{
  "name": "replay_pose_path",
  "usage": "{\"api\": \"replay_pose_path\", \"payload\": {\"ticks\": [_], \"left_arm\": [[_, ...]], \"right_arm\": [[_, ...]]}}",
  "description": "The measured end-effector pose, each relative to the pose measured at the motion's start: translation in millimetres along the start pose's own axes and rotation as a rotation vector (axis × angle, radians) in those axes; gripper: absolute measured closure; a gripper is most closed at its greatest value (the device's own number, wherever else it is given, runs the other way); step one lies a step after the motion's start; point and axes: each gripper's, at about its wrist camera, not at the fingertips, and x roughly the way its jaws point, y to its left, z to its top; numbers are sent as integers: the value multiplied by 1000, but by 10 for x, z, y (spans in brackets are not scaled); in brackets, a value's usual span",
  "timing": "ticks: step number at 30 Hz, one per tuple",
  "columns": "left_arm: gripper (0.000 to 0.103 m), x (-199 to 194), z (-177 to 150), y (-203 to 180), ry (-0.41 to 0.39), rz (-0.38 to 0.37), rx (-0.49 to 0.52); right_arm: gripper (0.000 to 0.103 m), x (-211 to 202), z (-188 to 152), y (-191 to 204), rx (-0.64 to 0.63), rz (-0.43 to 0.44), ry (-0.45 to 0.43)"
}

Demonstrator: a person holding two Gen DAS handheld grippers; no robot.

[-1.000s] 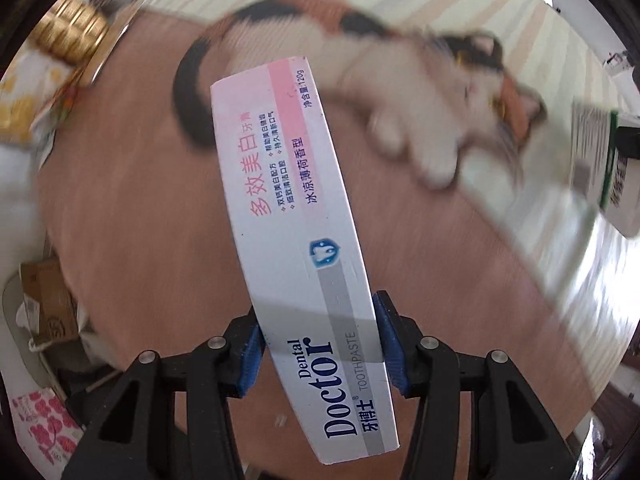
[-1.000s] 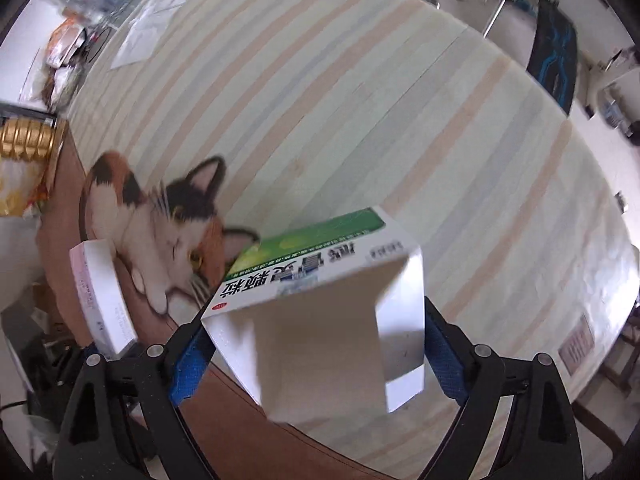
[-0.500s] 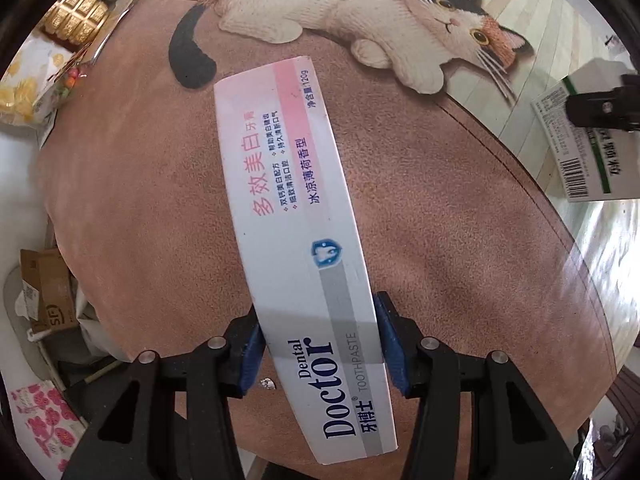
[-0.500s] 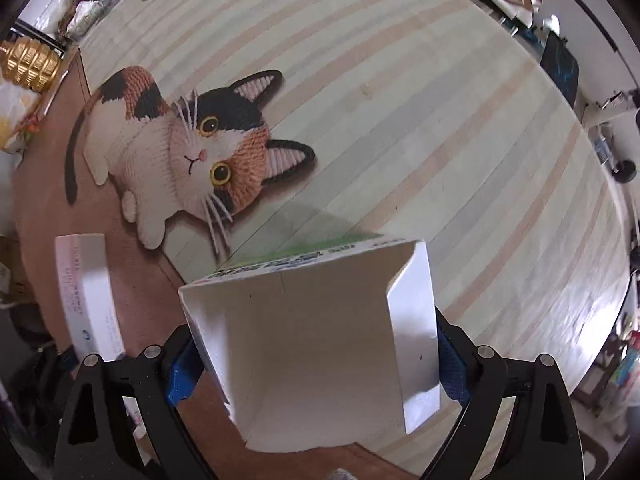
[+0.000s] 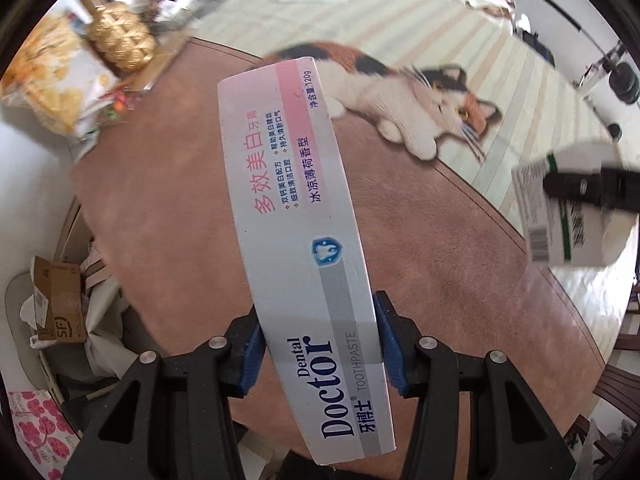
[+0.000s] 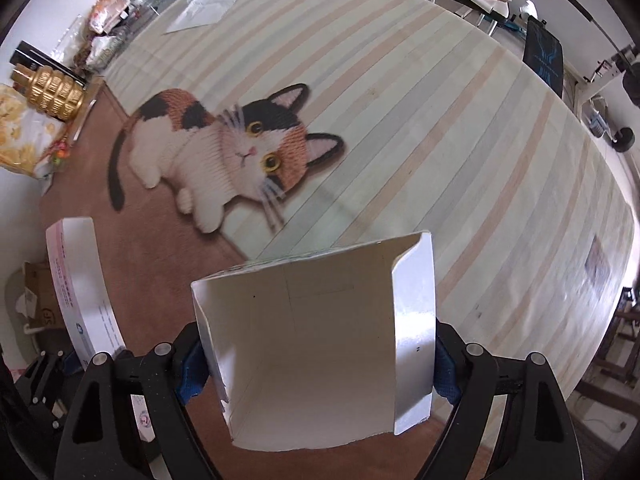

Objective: Collect trash
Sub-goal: 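Carry the toothpaste box and medicine box to the bin and release both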

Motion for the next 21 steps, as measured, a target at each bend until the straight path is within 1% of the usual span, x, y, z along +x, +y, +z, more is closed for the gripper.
{"api": "replay_pose_path", "payload": {"ticks": [2,3,5,6,8,9,11,13,14,17,19,21], "left_arm": [[57,-228,-101,169,-36,-5,-17],[57,-279,-153,214,-44,-7,-22],[57,-408,-271,443,-67,-14,-37],[57,-427,-323,550,-75,-17,-41],[57,-520,-589,815,-93,-26,-56],[57,-514,-648,935,-95,-32,-61],[57,-551,-995,1237,-101,-41,-75],[57,-582,-1262,1476,-98,-52,-94],[57,-565,-1485,1684,-90,-59,-117],[57,-418,-1952,2131,-42,-86,-187],[57,-249,-2251,2398,14,-113,-233],[57,14,-2554,2645,86,-144,-278]], "right_arm": [[15,-137,-232,120,7,17,-15],[15,-197,-338,187,6,24,-24],[15,-284,-507,294,-2,35,-34],[15,-335,-641,413,-6,49,-39],[15,-316,-788,673,-23,57,-46],[15,-347,-917,791,-27,63,-54],[15,-393,-1235,1099,-42,77,-63],[15,-405,-1541,1364,-45,102,-65],[15,-394,-1716,1519,-51,111,-61],[15,-292,-2186,2021,-73,129,-37],[15,-139,-2454,2304,-91,131,-1],[15,96,-2719,2571,-114,119,50]]}}
